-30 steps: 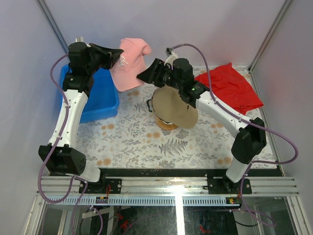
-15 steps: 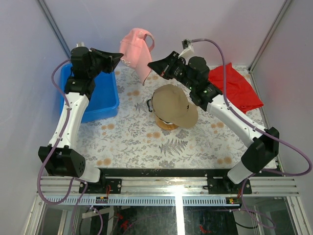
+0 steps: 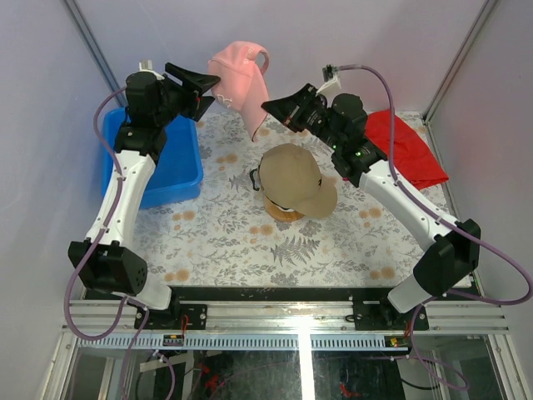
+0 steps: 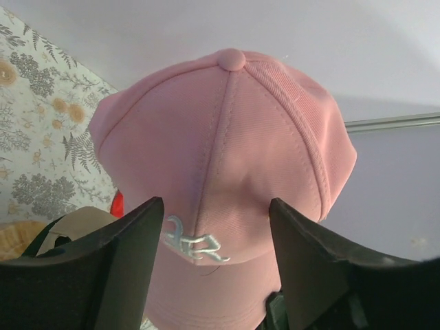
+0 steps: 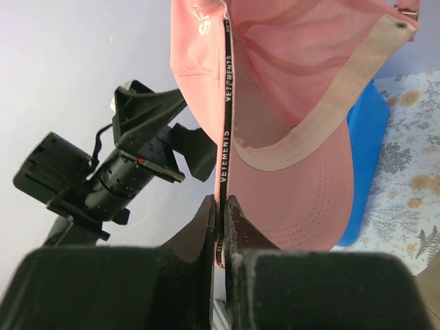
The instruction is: Stack the hats
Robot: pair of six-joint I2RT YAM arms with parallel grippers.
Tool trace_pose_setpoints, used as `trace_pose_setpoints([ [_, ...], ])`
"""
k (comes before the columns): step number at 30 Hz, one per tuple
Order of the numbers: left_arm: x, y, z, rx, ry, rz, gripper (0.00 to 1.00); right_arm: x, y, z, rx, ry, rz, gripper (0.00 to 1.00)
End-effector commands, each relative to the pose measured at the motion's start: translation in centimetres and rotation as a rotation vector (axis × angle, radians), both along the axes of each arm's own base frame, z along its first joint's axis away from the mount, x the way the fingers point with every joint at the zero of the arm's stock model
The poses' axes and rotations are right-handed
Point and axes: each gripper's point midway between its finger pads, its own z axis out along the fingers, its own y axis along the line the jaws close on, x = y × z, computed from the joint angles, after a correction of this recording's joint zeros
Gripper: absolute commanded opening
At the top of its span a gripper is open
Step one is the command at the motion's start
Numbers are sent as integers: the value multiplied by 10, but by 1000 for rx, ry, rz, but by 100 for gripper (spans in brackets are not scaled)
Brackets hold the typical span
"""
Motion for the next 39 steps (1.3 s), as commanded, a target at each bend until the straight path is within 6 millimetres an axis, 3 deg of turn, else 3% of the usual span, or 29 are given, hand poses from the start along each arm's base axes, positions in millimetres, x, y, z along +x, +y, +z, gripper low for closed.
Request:
trace_pose_setpoints([
  [1,-16,0,10,79,-69,-14,64,-13,-24,69,188,-94,17,0],
  [7,-47,7,-10,33,-82,26,64,-9,-31,95,263,-111,13,0],
  [9,-58,2,-6,-11,-113,25,64,-5,-37,103,320,-107,4,0],
  [10,-63,-6,-8,-32,-122,11,64,-3,-41,105,349,-98,-4,0],
  [15,-78,-53,21,-55,-234,-100,65,-1,-51,117,534,-66,16,0],
  [19,-79,-74,39,-48,-325,-165,67,3,-62,110,780,53,89,0],
  [21,-78,-73,42,-43,-357,-148,69,4,-67,104,871,95,109,0],
  [26,-83,-59,58,-112,-455,-67,75,1,-75,99,912,123,91,0],
  [31,-84,-60,66,-134,-503,-67,79,-2,-84,105,980,133,97,0],
  [39,-91,-53,51,-142,-485,-35,84,0,-92,116,1046,138,110,0],
])
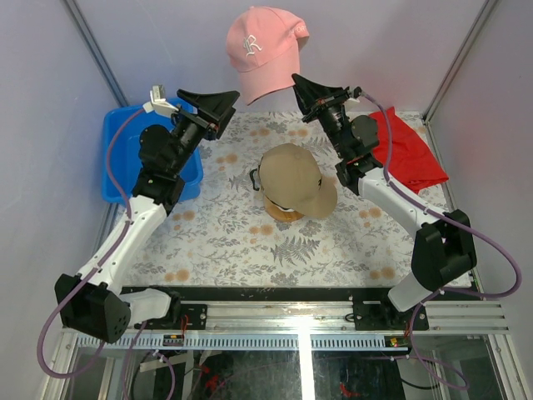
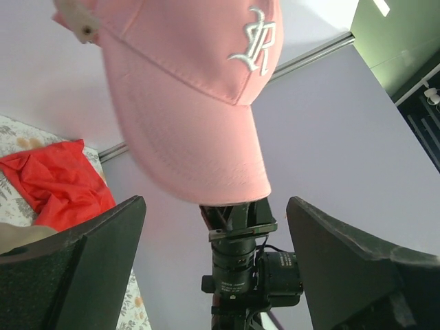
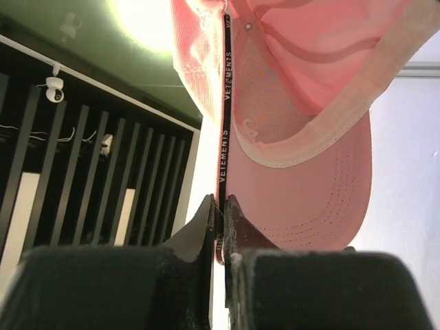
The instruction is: Stack the hats
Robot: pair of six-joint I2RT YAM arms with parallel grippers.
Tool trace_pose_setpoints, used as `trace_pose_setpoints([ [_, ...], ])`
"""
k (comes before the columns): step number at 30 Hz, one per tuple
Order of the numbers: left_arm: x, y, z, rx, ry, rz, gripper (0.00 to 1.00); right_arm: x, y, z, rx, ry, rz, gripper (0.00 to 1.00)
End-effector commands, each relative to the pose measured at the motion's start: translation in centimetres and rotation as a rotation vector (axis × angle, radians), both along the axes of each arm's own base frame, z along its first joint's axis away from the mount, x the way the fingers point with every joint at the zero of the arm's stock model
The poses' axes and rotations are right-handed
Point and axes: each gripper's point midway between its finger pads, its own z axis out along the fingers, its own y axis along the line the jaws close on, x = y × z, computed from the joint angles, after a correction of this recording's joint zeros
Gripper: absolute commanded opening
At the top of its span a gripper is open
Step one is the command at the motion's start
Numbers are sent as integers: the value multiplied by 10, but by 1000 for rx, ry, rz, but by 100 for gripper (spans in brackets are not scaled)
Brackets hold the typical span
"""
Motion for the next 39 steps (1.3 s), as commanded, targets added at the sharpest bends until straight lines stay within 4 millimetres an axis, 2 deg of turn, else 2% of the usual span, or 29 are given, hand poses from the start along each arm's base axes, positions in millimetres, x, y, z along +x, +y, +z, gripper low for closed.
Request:
trace_pose_setpoints([
  [1,-9,9,14,-67,-86,39,84,-27,-28,64,159,-144,-12,0],
  [4,-4,6,14,-111,-88,13,89,-28,-29,69,171,-147,-13,0],
  [9,7,2,7,-250,-66,-32,90,-31,-29,76,186,-156,5,0],
  [17,17,-2,13,-397,-87,-105,90,-32,-30,71,196,-139,21,0],
  [31,27,-13,29,-501,-116,-162,90,-34,-27,38,176,-80,45,0],
  [33,29,-18,31,-505,-121,-181,83,-34,-27,33,174,-70,45,0],
  [34,30,-20,31,-505,-121,-191,74,-33,-27,30,172,-63,45,0],
  [36,32,-25,31,-508,-121,-211,38,-34,-28,26,171,-56,42,0],
  [37,32,-26,31,-511,-123,-216,25,-33,-28,23,167,-50,40,0],
  [39,33,-29,29,-512,-123,-224,5,-33,-28,19,153,-49,39,0],
])
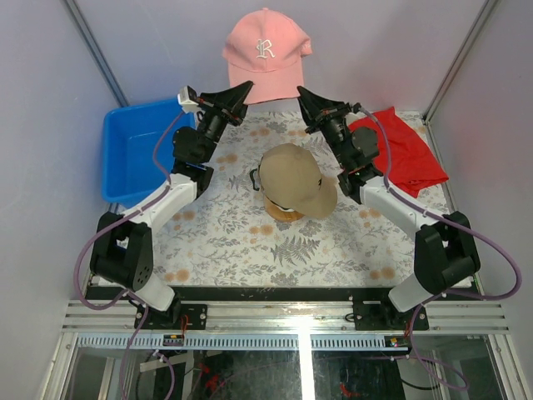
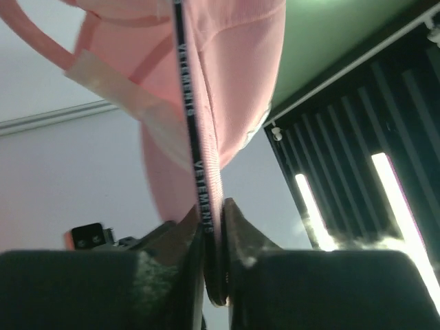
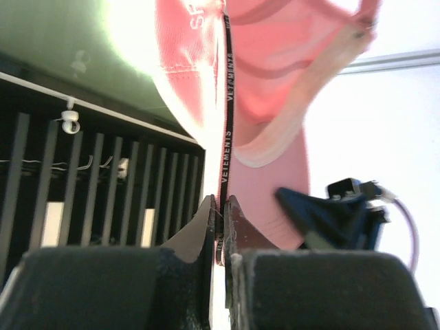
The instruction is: Stack the hats
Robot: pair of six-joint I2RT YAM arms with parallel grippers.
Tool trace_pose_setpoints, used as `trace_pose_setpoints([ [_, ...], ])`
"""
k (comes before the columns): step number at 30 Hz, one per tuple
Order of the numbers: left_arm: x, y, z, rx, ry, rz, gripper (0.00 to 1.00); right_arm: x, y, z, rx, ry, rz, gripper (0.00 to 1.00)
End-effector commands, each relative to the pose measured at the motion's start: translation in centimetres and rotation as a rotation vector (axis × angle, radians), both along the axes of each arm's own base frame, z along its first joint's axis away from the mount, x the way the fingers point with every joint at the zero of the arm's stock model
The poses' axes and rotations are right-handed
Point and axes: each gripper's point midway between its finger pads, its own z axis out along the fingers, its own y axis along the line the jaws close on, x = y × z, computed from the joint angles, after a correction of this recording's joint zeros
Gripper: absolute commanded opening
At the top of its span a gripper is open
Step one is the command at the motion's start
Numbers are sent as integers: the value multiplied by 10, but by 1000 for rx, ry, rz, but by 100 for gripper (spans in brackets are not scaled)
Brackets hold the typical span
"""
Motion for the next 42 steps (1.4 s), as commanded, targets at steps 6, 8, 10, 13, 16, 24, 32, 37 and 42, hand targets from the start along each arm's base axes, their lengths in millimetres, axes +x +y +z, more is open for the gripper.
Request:
trace_pose_setpoints([
  [6,-22,-1,37,-14,-174,4,0,-30,-16,32,-136,-149,-17,11],
  [8,-23,1,38,-1,-180,31,0,-33,-17,32,-183,-161,-33,33],
  [10,-24,4,40,7,-193,56,0,-37,-14,34,-221,-179,-27,42],
  [13,-25,5,40,27,-212,82,0,-45,-12,40,-264,-191,-14,53],
  [16,-24,4,40,47,-222,98,0,-53,-10,41,-288,-174,-7,56],
  [24,-23,-3,39,82,-244,107,0,-66,16,35,-241,-110,108,57],
  [32,-26,-13,38,112,-243,86,0,-59,26,38,-224,-103,112,56],
  [37,-29,-15,38,120,-249,81,0,-54,33,39,-204,-99,138,56],
  [42,-25,-16,39,139,-248,95,0,-64,38,30,-236,-75,156,56],
])
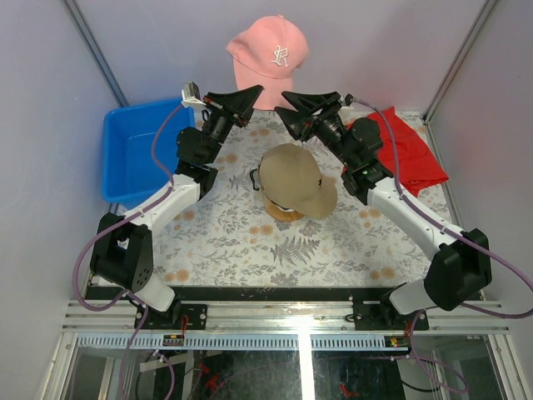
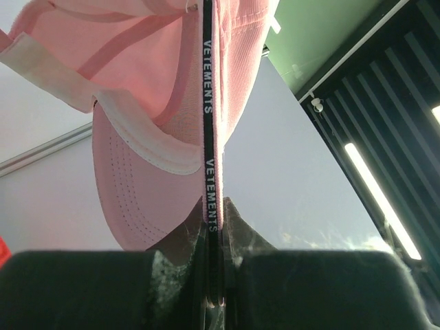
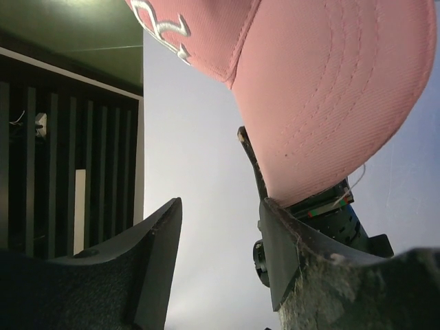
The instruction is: Stack the hats
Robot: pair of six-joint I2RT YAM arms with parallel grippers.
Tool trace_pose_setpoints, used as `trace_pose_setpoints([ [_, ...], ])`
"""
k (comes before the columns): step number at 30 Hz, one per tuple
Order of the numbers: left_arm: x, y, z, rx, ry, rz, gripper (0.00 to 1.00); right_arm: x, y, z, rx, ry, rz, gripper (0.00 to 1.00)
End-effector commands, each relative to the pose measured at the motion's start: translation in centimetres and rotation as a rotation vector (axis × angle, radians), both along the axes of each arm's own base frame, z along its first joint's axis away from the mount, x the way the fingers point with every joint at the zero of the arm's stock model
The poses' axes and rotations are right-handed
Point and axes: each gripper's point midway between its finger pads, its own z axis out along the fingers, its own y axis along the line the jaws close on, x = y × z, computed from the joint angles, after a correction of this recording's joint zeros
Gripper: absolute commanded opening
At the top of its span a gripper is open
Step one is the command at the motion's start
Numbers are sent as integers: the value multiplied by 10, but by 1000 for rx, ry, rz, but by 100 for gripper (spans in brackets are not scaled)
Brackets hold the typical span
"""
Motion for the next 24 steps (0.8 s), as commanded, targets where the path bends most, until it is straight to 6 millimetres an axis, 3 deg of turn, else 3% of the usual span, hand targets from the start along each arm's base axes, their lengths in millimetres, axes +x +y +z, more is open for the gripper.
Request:
trace_pose_setpoints([
  [1,-15,2,33,-15,-112,8,0,-22,3,23,29,-49,33,56],
  [8,-6,-3,36,-25,-117,-4,0,-26,-3,9,9,-6,12,56],
  [13,-11,-1,41,-38,-126,-7,0,-18,-4,3,15,4,-14,56],
  [24,-30,6,40,-49,-135,-4,0,4,2,16,40,-28,-54,56],
])
